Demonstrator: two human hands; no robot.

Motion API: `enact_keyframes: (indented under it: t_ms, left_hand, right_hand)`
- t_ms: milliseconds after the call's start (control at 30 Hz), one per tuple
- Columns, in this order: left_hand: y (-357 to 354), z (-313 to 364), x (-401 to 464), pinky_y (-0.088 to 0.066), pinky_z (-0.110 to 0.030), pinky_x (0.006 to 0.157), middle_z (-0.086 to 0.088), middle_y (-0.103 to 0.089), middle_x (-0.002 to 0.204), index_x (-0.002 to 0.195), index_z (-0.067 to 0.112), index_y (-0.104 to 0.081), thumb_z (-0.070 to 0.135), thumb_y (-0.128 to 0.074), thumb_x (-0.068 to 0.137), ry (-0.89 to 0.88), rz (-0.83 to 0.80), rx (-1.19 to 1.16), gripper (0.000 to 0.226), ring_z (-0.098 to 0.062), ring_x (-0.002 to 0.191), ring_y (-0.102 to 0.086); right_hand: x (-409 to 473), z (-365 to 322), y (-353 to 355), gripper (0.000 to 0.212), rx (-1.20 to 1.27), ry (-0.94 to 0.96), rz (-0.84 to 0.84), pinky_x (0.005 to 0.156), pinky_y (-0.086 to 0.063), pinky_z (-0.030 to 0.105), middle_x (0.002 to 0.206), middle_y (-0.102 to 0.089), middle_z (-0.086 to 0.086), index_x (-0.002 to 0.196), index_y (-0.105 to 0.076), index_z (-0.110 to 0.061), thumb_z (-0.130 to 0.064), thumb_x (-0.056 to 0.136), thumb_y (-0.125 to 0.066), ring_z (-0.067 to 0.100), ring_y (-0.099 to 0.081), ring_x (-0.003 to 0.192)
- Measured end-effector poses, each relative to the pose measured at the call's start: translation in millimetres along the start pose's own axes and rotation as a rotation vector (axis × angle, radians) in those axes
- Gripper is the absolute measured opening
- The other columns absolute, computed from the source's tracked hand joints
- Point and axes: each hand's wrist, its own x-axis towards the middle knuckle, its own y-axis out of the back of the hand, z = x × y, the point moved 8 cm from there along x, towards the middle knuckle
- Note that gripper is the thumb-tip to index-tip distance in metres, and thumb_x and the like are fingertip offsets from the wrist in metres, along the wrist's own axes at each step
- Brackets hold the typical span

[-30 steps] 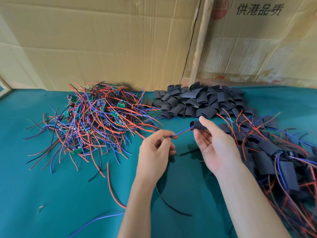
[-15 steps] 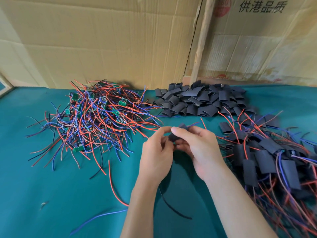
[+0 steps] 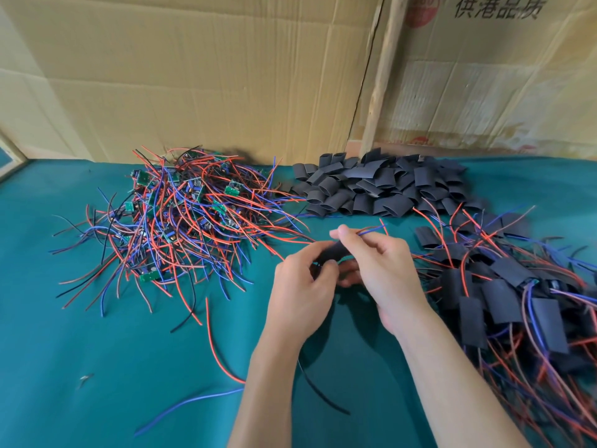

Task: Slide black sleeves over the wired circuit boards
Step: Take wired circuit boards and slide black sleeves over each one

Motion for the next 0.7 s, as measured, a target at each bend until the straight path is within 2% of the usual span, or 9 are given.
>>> enact_keyframes:
  t_ms: [167,267,333,400,433,500,600,667,700]
  left_hand:
    - [-4.6,0.4,0.2,-0.055,-0.034,0.074,0.009,-0.077,0.096,0.109,0.031,-0.075,0.038,-0.04,0.098,0.044,-0.077,-0.164,0.038,-0.011,0.089,-0.067]
    - [-3.3,2.2,-0.5,-0.056,-0.041,0.078,-0.005,-0.076,0.094,0.103,0.03,-0.077,0.042,-0.042,0.099,0.056,-0.063,-0.285,0.037,-0.018,0.086,-0.065]
    - [-6.0,4.3,-1.3,-0.055,-0.034,0.074,-0.006,-0.073,0.084,0.097,0.029,-0.079,0.04,-0.046,0.098,0.078,-0.083,-0.381,0.035,-0.019,0.08,-0.065]
    - [-10.7,3.7,-3.0,-0.054,-0.026,0.069,-0.005,-0.071,0.082,0.091,0.025,-0.08,0.035,-0.05,0.101,0.135,-0.118,-0.509,0.034,-0.02,0.076,-0.067]
    - [-13.3,1.7,-3.8,-0.055,-0.025,0.067,-0.007,-0.071,0.083,0.088,0.02,-0.079,0.032,-0.05,0.103,0.176,-0.132,-0.576,0.035,-0.021,0.074,-0.068]
    - [-18.9,-2.6,-6.2,-0.06,-0.032,0.07,-0.012,-0.07,0.085,0.088,0.013,-0.076,0.03,-0.05,0.103,0.269,-0.162,-0.702,0.034,-0.025,0.078,-0.07]
    - [-22.9,-4.1,-8.0,-0.062,-0.041,0.075,-0.016,-0.069,0.088,0.093,0.006,-0.073,0.036,-0.056,0.095,0.332,-0.196,-0.82,0.034,-0.028,0.086,-0.072]
    - [-24.0,-2.7,-8.9,-0.062,-0.043,0.075,-0.018,-0.07,0.09,0.092,0.005,-0.073,0.037,-0.059,0.089,0.346,-0.22,-0.871,0.036,-0.029,0.086,-0.073]
    - [-25.5,-2.2,-9.7,-0.063,-0.043,0.075,-0.018,-0.07,0.09,0.093,0.004,-0.073,0.036,-0.059,0.087,0.356,-0.238,-0.882,0.035,-0.03,0.086,-0.074]
  right_hand:
    - [-0.6,-6.3,-0.7,0.02,-0.013,-0.005,-0.077,0.048,-0.031,0.024,0.073,-0.068,0.002,0.092,-0.084,-0.025,-0.036,0.095,-0.067,0.015,-0.047,0.054]
    - [-0.2,-13.0,1.6,0.023,0.014,0.018,-0.109,0.048,-0.018,0.026,0.075,-0.052,0.011,0.094,-0.084,-0.026,-0.041,0.094,-0.066,0.02,-0.027,0.057]
    - [1.0,-20.3,3.8,0.024,0.037,0.052,-0.107,0.044,-0.018,0.022,0.068,-0.044,0.01,0.093,-0.084,-0.025,-0.04,0.096,-0.065,0.016,-0.025,0.054]
    - [2.9,-28.2,6.1,0.026,0.08,0.091,-0.099,0.045,-0.017,0.025,0.07,-0.062,0.01,0.082,-0.083,-0.027,-0.039,0.098,-0.065,0.014,-0.027,0.05]
    - [4.1,-31.7,7.5,0.03,0.102,0.114,-0.09,0.048,-0.016,0.029,0.089,-0.072,0.019,0.075,-0.081,-0.028,-0.038,0.098,-0.065,0.015,-0.029,0.051]
    - [4.4,-38.2,9.1,0.032,0.101,0.158,-0.081,0.052,-0.019,0.032,0.114,-0.058,0.041,0.073,-0.081,-0.027,-0.037,0.098,-0.065,0.019,-0.031,0.054]
    - [5.4,-40.8,10.7,0.03,0.108,0.199,-0.1,0.054,-0.032,0.028,0.099,-0.055,0.047,0.079,-0.082,-0.023,-0.037,0.099,-0.064,0.019,-0.038,0.054]
    - [6.1,-40.4,12.8,0.027,0.12,0.206,-0.106,0.051,-0.032,0.026,0.091,-0.057,0.041,0.084,-0.082,-0.021,-0.036,0.098,-0.065,0.016,-0.039,0.052]
    - [6.3,-40.5,14.3,0.025,0.109,0.209,-0.1,0.048,-0.03,0.024,0.096,-0.058,0.041,0.085,-0.082,-0.021,-0.035,0.098,-0.066,0.015,-0.039,0.051]
